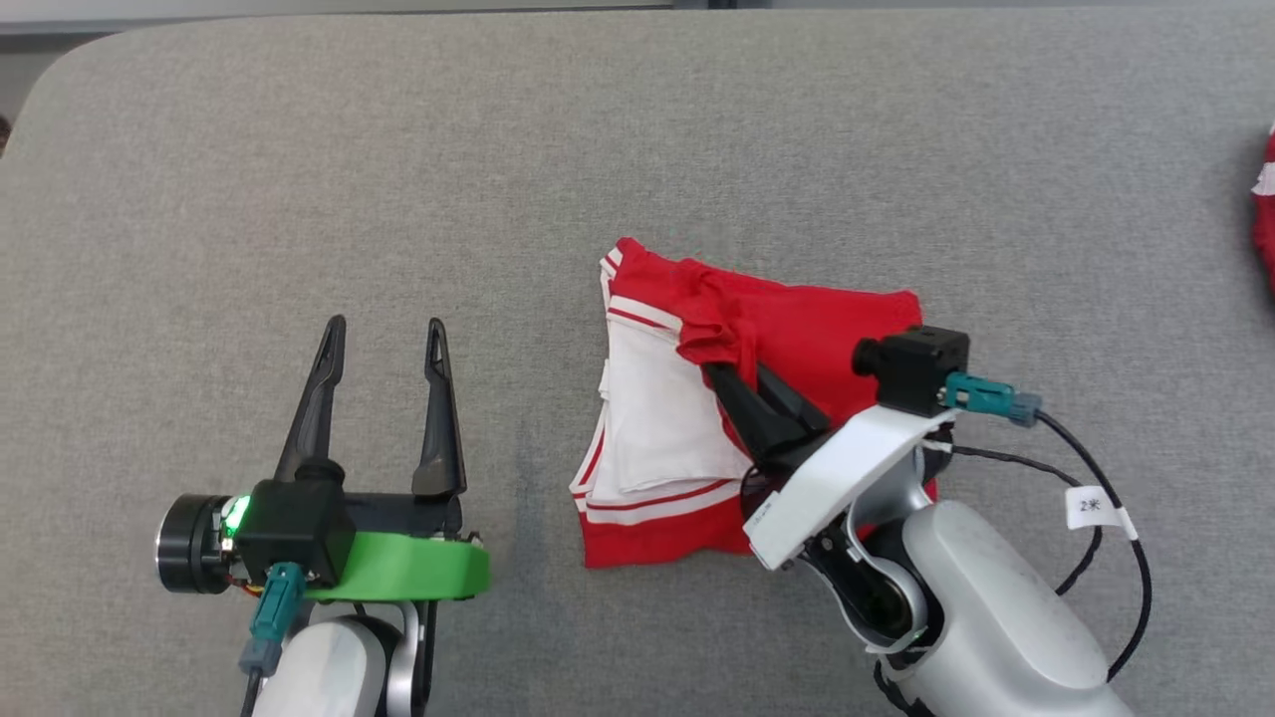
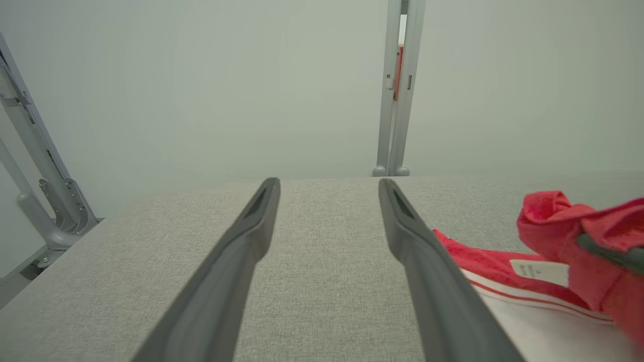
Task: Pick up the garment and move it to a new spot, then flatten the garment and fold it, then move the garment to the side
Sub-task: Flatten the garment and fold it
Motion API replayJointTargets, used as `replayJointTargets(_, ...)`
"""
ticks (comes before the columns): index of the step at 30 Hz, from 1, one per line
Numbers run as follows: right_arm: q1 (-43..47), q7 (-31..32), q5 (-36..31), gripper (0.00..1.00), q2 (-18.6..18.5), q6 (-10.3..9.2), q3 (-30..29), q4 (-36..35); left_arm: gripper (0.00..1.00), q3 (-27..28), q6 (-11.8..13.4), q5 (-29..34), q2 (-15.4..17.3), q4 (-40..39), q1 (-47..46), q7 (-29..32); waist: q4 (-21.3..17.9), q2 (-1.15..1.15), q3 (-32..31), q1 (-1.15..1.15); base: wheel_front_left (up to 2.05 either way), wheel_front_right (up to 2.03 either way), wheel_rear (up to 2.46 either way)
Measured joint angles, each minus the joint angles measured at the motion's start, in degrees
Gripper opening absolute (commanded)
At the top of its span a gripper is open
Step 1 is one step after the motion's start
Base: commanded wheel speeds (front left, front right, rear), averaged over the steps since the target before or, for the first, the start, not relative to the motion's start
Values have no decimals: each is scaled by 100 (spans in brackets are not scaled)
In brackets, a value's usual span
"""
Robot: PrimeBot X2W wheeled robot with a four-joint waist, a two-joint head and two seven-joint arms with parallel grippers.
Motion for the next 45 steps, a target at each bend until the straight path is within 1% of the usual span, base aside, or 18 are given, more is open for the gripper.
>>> replayJointTargets(2, -125, -198, 79, 0, 32, 0, 168, 276, 100, -10, 1, 4, -13, 46, -3, -16, 85, 0, 79, 0, 0, 0, 0)
replayJointTargets(3, -188, -271, 125, 5, 34, 0, 233, 378, 100, -10, 1, 4, -19, 62, -8, -18, 114, 0, 110, 0, 0, 0, 0)
replayJointTargets(4, -275, -371, 123, 40, 34, 0, 319, 488, 100, -10, 3, 4, -31, 76, -21, -23, 145, 0, 147, 0, 0, 0, 0)
replayJointTargets(5, -363, -475, 130, 79, 35, 0, 410, 572, 100, -14, 3, 5, -36, 97, -44, -37, 169, 0, 184, 0, 0, 0, 0)
replayJointTargets(6, -428, -554, 143, 100, 35, 0, 485, 621, 100, -14, 3, 5, -40, 112, -69, -51, 185, 0, 209, 0, 0, 0, 0)
replayJointTargets(10, -719, -1040, 63, 100, 3, 0, 756, 672, 100, 7, 11, 5, -47, 179, -110, -68, 203, 0, 279, 0, 0, 0, 0)
replayJointTargets(14, -799, -1384, -10, 100, -315, 0, 715, 466, 100, 44, 42, 0, -53, 222, -112, -77, 133, 0, 237, 0, 0, 0, 0)
replayJointTargets(17, -789, -1528, -244, 100, -667, 1, 382, 210, 100, 78, 77, 0, -41, 234, -107, -104, 59, 0, 182, 0, 0, 0, 0)
replayJointTargets(20, -584, -1589, -509, 100, -1025, 1, -129, -16, 100, 116, 119, -1, -11, 222, -69, -114, -26, 0, 116, 0, 0, 0, 0)
replayJointTargets(23, -157, -1610, -799, 100, -1390, 0, -750, -209, 100, 168, 154, -4, 32, 214, 1, -116, -136, 0, 52, 0, 0, 0, 0)
replayJointTargets(26, 303, -1537, -1003, 100, -1567, 1, -1334, -417, 100, 235, 186, -35, 108, 207, 63, -107, -252, 0, -11, 0, 0, 0, 0)
replayJointTargets(29, 800, -1413, -1118, 100, -1603, 0, -1866, -665, 100, 288, 211, -57, 181, 194, 175, -65, -362, 0, -100, 0, 0, 0, 0)
replayJointTargets(32, 1256, -1247, -1295, 100, -1553, 0, -2259, -947, 100, 344, 249, -100, 256, 198, 315, -10, -461, 0, -220, 0, 0, 0, 0)
replayJointTargets(38, 1961, -896, -1563, 100, -1292, 0, -2472, -1426, 100, 366, 263, -176, 349, 238, 656, 78, -610, 0, -557, 0, 0, 0, 0)
replayJointTargets(45, 2426, -606, -1711, 100, -1044, 1, -2493, -1796, 100, 353, 253, -316, 435, 281, 1069, 134, -734, 0, -1020, 0, 0, 0, 0)
